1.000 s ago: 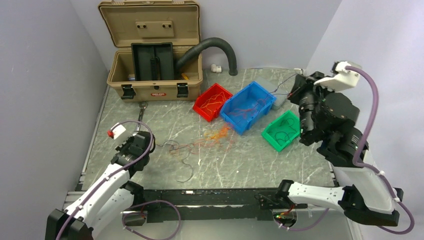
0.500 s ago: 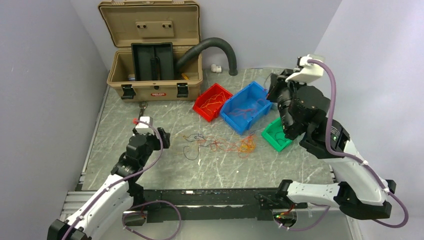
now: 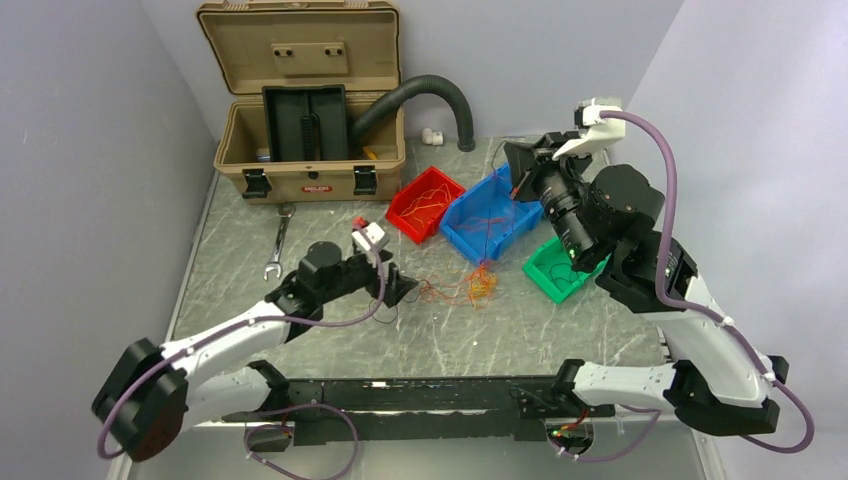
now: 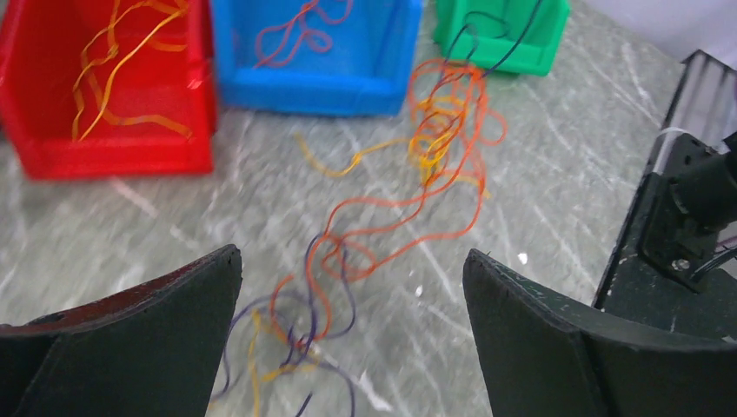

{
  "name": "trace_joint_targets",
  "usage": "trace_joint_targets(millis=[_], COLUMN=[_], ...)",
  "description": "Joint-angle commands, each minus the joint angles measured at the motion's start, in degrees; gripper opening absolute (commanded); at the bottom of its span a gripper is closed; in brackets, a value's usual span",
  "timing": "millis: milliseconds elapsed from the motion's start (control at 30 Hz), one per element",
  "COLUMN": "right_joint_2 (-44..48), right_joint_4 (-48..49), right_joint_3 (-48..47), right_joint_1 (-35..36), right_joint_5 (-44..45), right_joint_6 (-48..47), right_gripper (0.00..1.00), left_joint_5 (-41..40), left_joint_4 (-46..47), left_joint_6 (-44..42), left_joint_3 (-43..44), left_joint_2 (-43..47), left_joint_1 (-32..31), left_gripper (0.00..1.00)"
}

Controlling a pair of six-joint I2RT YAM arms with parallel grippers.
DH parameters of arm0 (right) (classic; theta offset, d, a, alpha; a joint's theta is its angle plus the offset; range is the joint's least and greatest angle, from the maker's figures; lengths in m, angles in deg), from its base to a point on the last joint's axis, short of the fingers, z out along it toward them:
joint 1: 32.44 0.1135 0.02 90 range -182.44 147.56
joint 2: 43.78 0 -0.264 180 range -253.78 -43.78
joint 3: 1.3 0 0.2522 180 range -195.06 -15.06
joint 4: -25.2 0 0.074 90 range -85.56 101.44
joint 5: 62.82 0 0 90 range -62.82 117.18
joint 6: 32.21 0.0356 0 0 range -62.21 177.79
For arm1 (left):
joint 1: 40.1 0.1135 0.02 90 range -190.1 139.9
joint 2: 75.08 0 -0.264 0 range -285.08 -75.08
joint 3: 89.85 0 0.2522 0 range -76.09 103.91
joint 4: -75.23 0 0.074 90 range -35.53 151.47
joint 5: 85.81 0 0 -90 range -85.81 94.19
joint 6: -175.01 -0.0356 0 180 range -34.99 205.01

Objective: Untangle the cables

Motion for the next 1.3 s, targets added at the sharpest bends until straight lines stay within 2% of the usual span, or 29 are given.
trace_joint_targets(millis=[0,167,267,367,400,433,500,533,567,667,767,900,967,1033,1067,1100,1200,1267], right_joint_2=[-0.5,-2.3,-2.3,-1.2,-0.8,-0.2,1.1,1.8,2.5,5.2,9.4,15.9,18.2,19.5,19.6,19.2,17.5,16.6], right_joint_4=[3.7,2.8,2.7,3.9,4.1,4.5,5.4,5.9,6.2,7.4,13.3,26.5,38.8,47.1,46.5,42.6,26.8,26.3], right_joint_3=[-3.8,-7.1,-7.7,-6.6,-6.2,-5.6,-4.3,-3.7,-3.2,-0.8,4.0,10.5,14.0,16.5,16.4,15.5,12.1,13.2], right_joint_1=[0.1,0.0,0.0,0.0,0.0,0.0,0.0,0.0,0.0,0.0,0.0,0.0,0.0,0.0,0.0,0.0,0.0,0.0], right_joint_5=[-4.0,-4.0,-4.3,-3.7,-3.2,-2.5,-0.4,1.7,4.5,16.1,27.4,37.3,40.4,41.8,42.0,42.0,41.3,41.3], right_joint_6=[0.5,0.7,1.1,1.8,2.1,2.3,2.4,2.3,2.4,0.9,-3.5,-14.8,-23.5,-31.5,-32.3,-29.2,-19.5,-19.1], right_gripper=[0.0,0.0,0.0,0.0,0.0,0.0,0.0,0.0,0.0,0.0,0.0,0.0,0.0,0.0,0.0,0.0,0.0,0.0], left_joint_5=[3.7,4.5,5.4,5.3,4.6,3.8,2.1,0.4,-2.0,-7.0,-8.2,-9.6,-10.4,-14.9,-15.6,-15.7,-15.5,-14.6], left_joint_4=[4.5,-1.3,-0.2,0.7,0.4,0.1,-1.3,-2.6,-3.8,-4.5,-8.9,-16.9,-18.7,-19.1,-19.2,-19.0,-15.3,-11.6], left_joint_6=[-3.7,-5.8,-5.4,-2.9,-1.8,-0.7,0.5,0.8,1.1,1.9,3.3,6.8,7.3,8.0,8.5,8.7,7.4,6.1], left_joint_3=[7.2,17.9,21.8,25.2,26.6,27.7,29.1,29.0,28.3,22.7,17.8,13.6,11.9,10.3,9.8,9.2,6.4,3.4], left_joint_2=[-7.4,-19.5,-25.1,-30.0,-31.8,-33.4,-35.2,-35.3,-34.5,-29.7,-24.0,-17.0,-15.1,-13.9,-13.5,-13.1,-10.2,-6.9], left_joint_1=[-3.8,-8.7,-10.2,-10.7,-10.7,-10.8,-10.7,-10.6,-10.5,-8.6,-3.5,5.4,9.0,10.4,10.6,10.9,11.0,11.0], left_gripper=[1.0,0.99,0.99,0.92,0.85,0.71,0.31,0.07,0.0,0.0,0.0,0.0,0.0,0.0,0.0,0.0,0.0,0.0])
